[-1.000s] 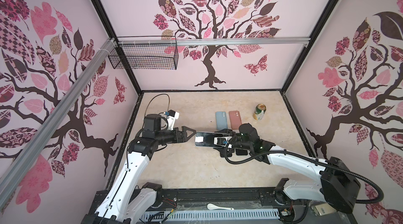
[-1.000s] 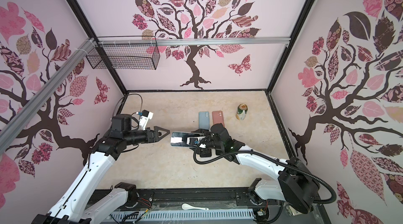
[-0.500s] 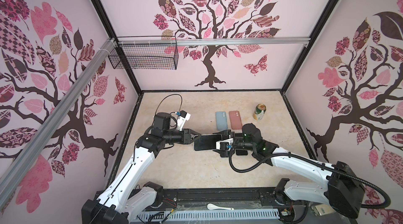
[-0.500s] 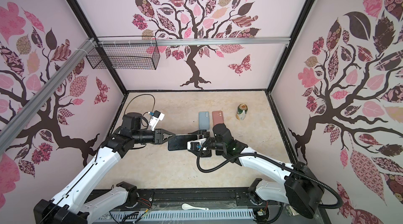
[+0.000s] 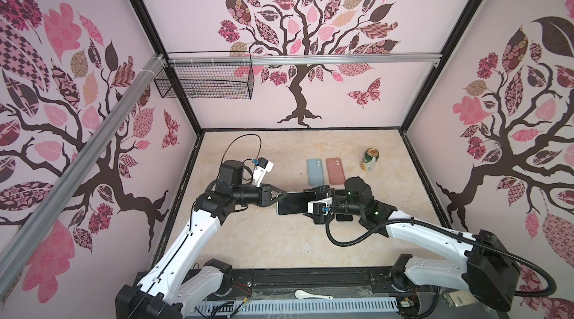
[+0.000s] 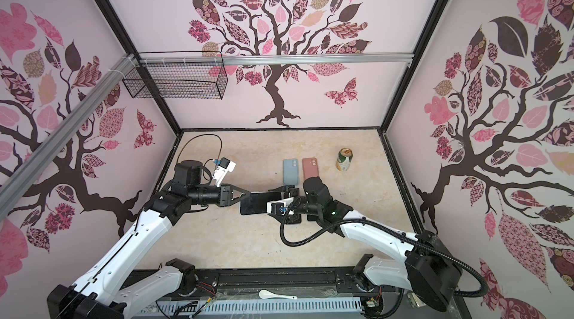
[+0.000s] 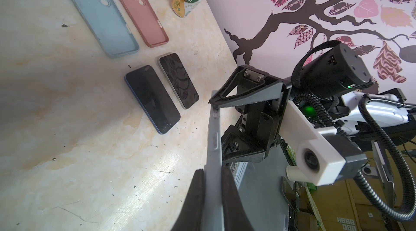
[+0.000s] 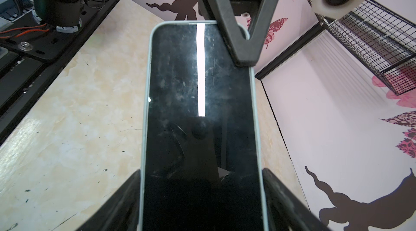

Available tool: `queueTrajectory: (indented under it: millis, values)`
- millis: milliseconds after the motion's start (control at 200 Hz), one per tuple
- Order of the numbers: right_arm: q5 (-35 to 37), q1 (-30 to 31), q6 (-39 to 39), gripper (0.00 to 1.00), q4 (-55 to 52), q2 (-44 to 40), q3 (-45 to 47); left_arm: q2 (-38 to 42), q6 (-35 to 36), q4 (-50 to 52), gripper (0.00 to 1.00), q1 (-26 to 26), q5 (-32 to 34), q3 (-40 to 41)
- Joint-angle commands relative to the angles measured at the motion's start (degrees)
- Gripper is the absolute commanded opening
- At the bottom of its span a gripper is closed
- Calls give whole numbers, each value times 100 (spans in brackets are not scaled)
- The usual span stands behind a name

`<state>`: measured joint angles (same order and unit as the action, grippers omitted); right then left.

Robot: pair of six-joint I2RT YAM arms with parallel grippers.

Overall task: Take the phone out of the phone case
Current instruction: Pass the phone.

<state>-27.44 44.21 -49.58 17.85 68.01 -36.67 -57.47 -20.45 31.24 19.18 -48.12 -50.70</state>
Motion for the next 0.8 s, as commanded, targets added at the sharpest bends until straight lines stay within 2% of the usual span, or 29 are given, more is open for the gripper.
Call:
queueTrajectory:
  millis: [0, 35, 190, 285, 465, 565, 680, 795]
  values:
    - [516, -54, 573, 95, 266, -322, -209, 262, -159, -13, 0, -11, 261, -305]
    - [623, -59, 801, 99, 189, -355, -252, 309, -160, 15, 0, -6, 365, -329]
    - [1040, -54, 1986, 99, 133, -611, -234, 573, -290, -7, 0, -19, 861, -326]
    - [1413, -54, 2980, 99, 239, -756, -197, 622, -505, -244, 0, -28, 983, -301]
    - [2362, -54, 5020, 99, -197, -1059, -545, 840, -1195, -1236, 0, -24, 1322, -100]
    - [2645, -62, 5707, 98, -563, -986, -820, 955, -1502, -1696, 0, -24, 1575, 24]
    - [2545, -132, 6426, 95, -710, -853, -1028, 971, -1764, -2124, 0, -20, 1536, 49]
    - [1593, -664, 7500, 88, -207, -816, -899, 1064, -2004, -2554, 0, -20, 1485, 144]
